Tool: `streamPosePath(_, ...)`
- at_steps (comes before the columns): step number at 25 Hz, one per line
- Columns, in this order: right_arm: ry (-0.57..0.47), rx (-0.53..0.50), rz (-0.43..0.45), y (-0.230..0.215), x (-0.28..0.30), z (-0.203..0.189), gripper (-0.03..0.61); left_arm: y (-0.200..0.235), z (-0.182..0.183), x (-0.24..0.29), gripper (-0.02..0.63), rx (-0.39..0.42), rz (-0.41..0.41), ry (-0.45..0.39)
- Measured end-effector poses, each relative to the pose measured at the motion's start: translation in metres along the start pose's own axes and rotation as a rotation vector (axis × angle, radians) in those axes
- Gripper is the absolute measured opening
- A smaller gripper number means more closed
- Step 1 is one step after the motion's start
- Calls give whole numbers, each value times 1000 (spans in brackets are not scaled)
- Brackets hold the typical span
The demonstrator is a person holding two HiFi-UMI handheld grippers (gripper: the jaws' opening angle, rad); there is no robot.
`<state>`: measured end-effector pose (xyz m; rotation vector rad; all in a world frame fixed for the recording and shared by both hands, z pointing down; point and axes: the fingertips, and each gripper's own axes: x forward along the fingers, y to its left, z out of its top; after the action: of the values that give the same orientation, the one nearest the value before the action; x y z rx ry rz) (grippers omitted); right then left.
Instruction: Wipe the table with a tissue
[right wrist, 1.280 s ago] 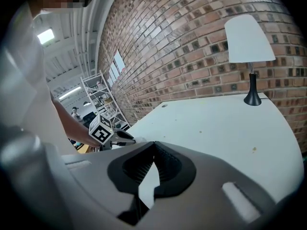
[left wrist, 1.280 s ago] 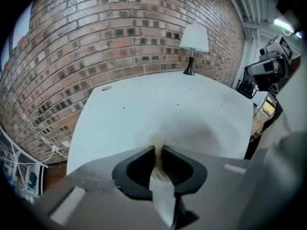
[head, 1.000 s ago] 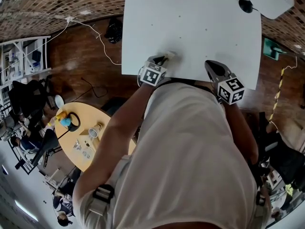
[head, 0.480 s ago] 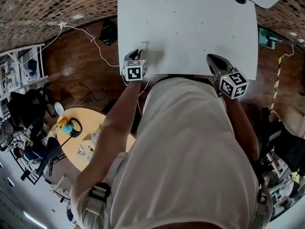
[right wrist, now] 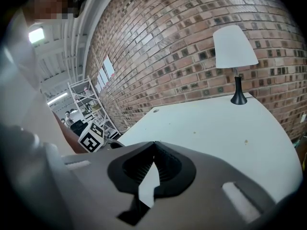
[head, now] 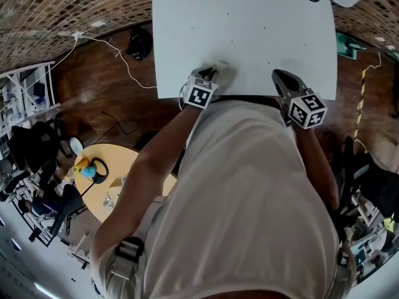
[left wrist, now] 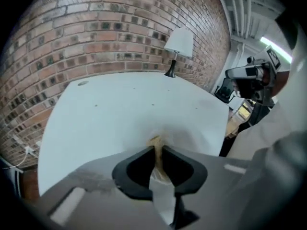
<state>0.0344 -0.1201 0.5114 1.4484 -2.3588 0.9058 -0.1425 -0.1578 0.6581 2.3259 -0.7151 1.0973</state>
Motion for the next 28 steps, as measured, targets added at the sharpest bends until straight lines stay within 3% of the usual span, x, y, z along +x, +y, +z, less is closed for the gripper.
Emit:
streamPosePath(2, -2, 4, -9, -1, -2, 0, 8, -22, 6, 2, 58, -16, -108, 13)
streamPosePath(4, -3, 7, -21, -3, -5, 1, 8, -30, 19, -2, 58, -42, -157, -33)
streamPosePath(8, -19, 6, -56, -17, -14, 3, 8, -26, 43, -15, 60, -61, -159, -134)
streamPosePath(15, -24, 12, -80, -45, -32, -3, 8, -55, 73, -4, 60, -21, -183, -159)
streamPosePath(23, -34, 7, -46, -86, -65, 0, 8, -101, 101, 25, 60, -22, -177, -141)
streamPosePath(28, -43, 15, -31, -110, -87, -3, 8, -118, 102, 55, 60, -12, -124, -52)
